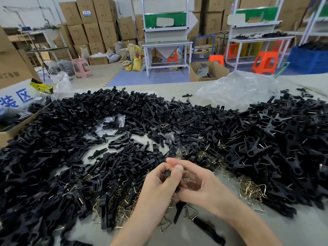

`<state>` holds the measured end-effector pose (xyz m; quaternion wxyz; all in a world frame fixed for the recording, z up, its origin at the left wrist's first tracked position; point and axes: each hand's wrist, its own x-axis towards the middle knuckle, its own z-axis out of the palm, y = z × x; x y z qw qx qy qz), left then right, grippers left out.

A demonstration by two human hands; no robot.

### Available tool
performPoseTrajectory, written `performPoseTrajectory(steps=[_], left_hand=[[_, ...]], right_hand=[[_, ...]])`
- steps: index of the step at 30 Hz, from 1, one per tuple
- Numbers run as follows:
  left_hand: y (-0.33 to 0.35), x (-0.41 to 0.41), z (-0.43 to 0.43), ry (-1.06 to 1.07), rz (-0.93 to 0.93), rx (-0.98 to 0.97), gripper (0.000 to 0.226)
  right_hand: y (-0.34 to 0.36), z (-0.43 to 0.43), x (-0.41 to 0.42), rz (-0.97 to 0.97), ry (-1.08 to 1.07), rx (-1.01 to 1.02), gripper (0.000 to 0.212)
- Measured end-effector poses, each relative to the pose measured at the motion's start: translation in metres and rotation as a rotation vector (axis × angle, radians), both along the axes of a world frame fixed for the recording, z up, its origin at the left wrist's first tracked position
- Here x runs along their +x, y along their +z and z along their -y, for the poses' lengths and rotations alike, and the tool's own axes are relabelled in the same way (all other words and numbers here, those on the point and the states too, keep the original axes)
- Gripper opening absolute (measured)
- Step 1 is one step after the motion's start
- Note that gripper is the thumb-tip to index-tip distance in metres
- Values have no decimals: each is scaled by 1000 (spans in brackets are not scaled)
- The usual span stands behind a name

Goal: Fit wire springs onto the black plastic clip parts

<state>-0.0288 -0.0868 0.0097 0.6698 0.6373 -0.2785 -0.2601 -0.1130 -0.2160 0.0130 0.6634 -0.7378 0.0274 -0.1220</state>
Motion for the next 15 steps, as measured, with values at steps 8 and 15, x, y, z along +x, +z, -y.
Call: performPoseTrajectory(steps=[8,15], left_hand=[[1,2,-3,-166,-107,-46,47],[5,-3,-8,-221,-159,-82,63]], right_hand=[[-6,3,-4,93,-31,-98,32],[-4,15,-8,156,-331,-100,23]])
